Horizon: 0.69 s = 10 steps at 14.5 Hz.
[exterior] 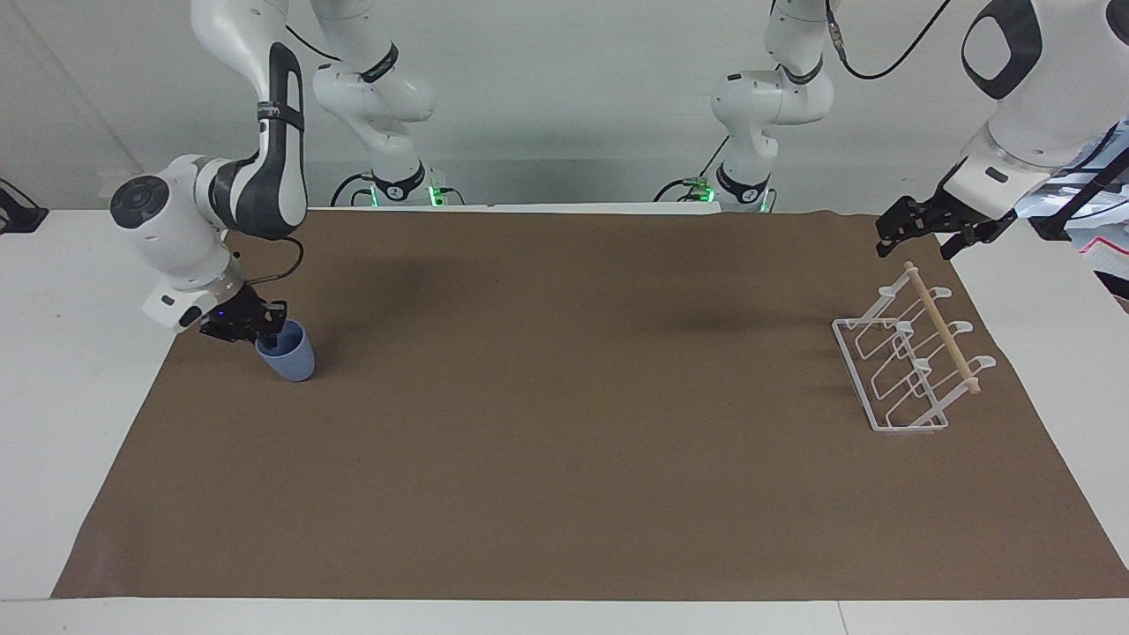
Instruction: Hang cup on cup holder
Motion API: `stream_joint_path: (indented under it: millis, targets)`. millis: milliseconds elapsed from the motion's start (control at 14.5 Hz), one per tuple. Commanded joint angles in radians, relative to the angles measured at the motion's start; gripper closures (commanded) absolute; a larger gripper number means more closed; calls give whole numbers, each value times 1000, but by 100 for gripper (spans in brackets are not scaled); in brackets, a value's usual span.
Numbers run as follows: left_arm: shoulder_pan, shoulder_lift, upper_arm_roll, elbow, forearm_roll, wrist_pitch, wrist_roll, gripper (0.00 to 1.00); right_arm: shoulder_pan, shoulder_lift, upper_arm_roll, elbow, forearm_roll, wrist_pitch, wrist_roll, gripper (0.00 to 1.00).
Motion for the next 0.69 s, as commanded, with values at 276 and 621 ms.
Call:
stream_joint_path:
  millis: [276,621]
  targets:
    - [1,-3,-29,5,-6,-12,-20,0,12,-10,23,158,238,-284,-29,100]
    - [-18,-3,-100,8,-27,-5,-472,0,141,-16,31,175,670,-381,59,100]
